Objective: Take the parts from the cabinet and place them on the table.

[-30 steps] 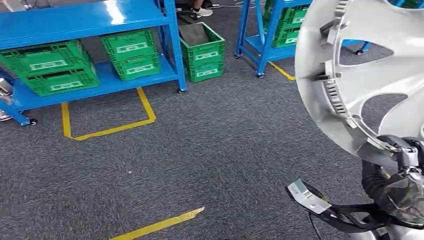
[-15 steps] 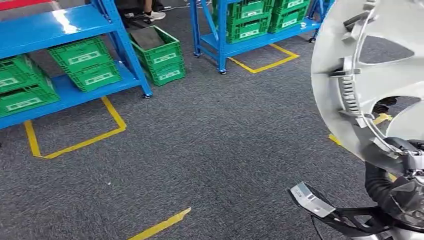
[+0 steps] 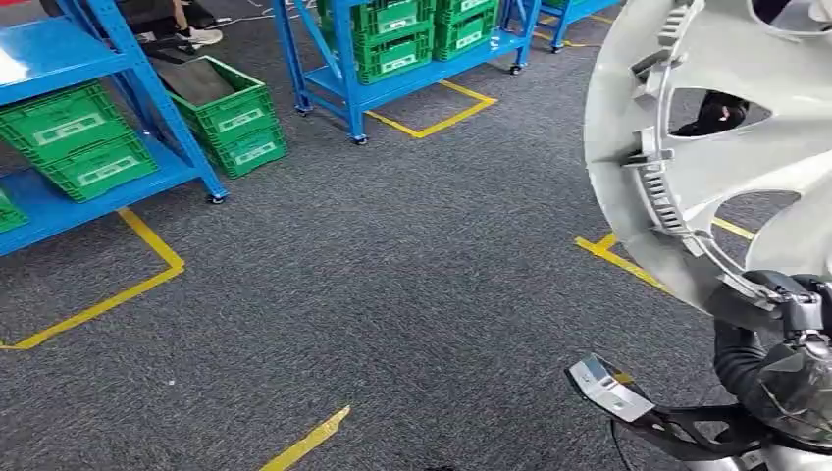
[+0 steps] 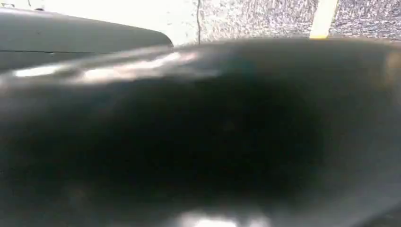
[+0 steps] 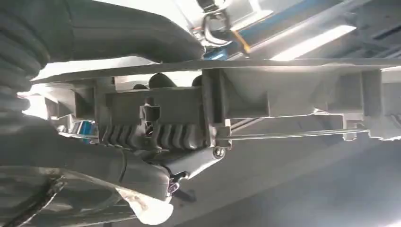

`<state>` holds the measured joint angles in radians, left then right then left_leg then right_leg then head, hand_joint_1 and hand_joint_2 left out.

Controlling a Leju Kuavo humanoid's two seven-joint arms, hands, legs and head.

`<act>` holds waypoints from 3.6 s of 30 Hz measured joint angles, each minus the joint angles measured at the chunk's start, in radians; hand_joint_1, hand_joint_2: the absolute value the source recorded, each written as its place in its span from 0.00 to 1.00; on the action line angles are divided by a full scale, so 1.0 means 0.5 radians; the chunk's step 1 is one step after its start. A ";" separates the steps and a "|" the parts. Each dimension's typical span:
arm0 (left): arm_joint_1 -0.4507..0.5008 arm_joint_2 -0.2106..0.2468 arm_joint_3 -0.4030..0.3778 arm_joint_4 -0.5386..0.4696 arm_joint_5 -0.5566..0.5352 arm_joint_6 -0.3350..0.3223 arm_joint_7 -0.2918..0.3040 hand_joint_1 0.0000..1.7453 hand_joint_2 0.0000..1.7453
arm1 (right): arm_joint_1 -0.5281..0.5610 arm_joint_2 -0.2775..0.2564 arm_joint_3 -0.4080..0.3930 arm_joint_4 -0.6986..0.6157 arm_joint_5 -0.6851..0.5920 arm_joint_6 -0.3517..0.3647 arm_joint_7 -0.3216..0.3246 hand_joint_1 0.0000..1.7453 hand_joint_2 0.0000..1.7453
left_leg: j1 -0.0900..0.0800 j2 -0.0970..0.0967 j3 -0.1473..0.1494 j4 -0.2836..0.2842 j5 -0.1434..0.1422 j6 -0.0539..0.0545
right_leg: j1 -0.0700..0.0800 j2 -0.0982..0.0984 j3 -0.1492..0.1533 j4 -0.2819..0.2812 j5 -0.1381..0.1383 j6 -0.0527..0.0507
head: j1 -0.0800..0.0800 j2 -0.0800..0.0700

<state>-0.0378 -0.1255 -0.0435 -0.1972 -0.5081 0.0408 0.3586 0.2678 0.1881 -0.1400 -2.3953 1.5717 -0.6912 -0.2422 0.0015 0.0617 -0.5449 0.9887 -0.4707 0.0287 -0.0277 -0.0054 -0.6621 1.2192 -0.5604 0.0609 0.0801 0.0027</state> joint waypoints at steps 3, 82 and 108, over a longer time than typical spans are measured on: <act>-0.001 0.002 0.003 0.000 0.000 -0.002 0.008 0.00 0.00 | -0.012 -0.011 0.000 0.010 0.000 0.000 0.004 1.00 1.00 | -0.026 0.055 0.005 0.012 -0.010 -0.021 | 0.024 -0.170 0.265 -0.452 0.097 -0.023 | 0.004 0.000; 0.001 0.027 -0.021 0.005 -0.151 -0.010 -0.188 0.00 0.00 | 0.042 -0.059 0.005 0.062 -0.001 0.000 -0.001 1.00 1.00 | -0.002 -0.285 0.041 0.036 -0.082 -0.035 | 0.022 0.256 0.111 -0.407 0.217 -0.076 | -0.021 0.000; -0.006 0.058 -0.015 0.005 -0.150 -0.063 -0.178 0.00 0.00 | 0.066 -0.051 0.004 0.082 -0.001 0.000 0.038 1.00 1.00 | -0.023 -0.128 -0.045 0.339 -0.170 -0.048 | 0.052 0.155 0.152 -0.410 0.195 -0.132 | -0.015 0.000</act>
<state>-0.0406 -0.0965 -0.0511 -0.1946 -0.5833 0.0095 0.2697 0.3006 0.1625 -0.1381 -2.3541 1.5709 -0.6912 -0.2232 -0.0098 -0.0025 -0.5672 1.1584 -0.5555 0.0046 -0.0016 0.0723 -0.5860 1.0142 -0.4629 -0.0050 0.0725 0.0027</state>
